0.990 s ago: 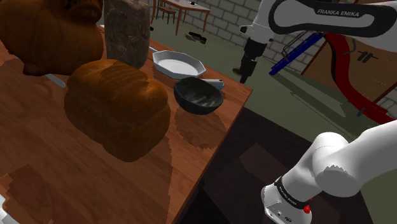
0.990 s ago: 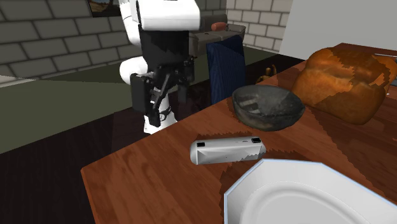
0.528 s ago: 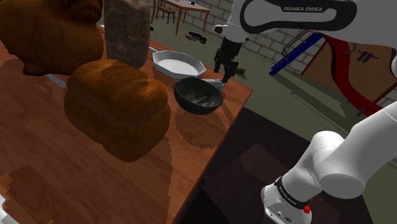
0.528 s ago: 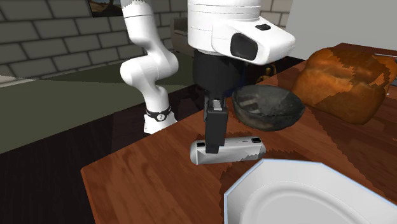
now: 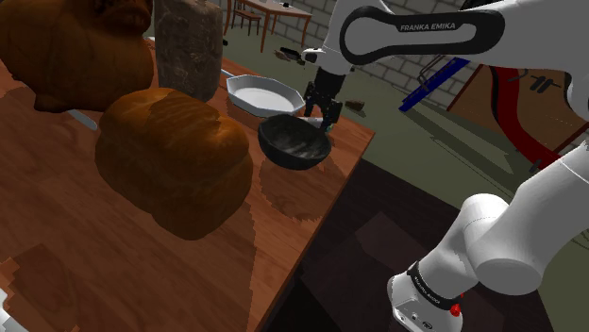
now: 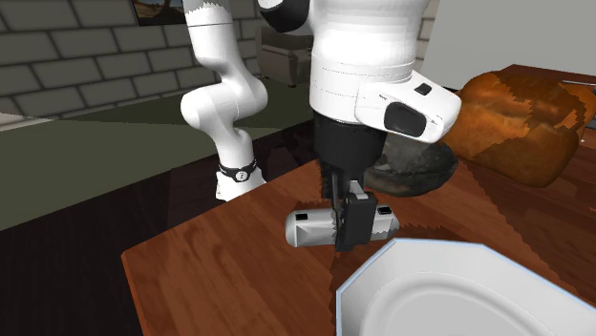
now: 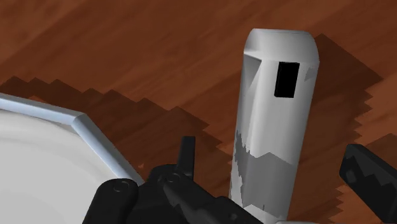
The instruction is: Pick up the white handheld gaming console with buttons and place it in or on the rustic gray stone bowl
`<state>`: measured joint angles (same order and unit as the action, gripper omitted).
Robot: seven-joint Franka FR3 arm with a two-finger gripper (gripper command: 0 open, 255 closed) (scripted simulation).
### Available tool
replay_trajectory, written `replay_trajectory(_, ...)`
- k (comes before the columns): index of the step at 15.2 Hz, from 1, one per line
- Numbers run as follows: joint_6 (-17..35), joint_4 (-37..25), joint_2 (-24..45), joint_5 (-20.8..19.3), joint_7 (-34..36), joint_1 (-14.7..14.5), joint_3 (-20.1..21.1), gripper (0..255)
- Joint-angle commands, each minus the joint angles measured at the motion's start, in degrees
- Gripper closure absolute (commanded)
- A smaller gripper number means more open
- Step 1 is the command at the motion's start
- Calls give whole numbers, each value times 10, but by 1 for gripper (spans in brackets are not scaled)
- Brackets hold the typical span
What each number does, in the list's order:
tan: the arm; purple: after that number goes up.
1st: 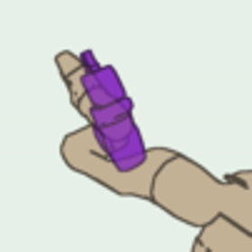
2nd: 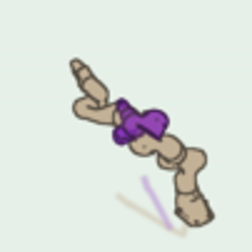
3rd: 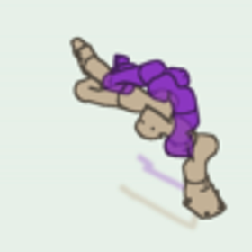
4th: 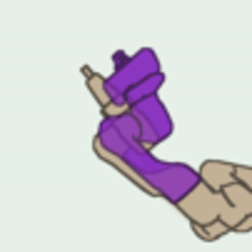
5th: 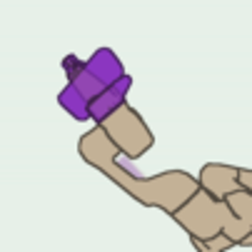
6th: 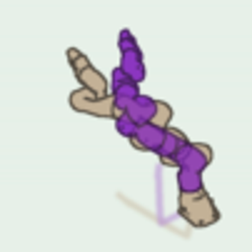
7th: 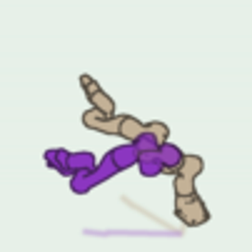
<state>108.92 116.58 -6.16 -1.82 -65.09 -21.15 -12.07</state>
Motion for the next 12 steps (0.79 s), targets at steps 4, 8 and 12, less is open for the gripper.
replay_trajectory(4,21,16,5,1,-1,0,-1,0)
replay_trajectory(8,21,16,5,1,-1,0,-1,0)
replay_trajectory(12,21,16,5,1,-1,0,-1,255)
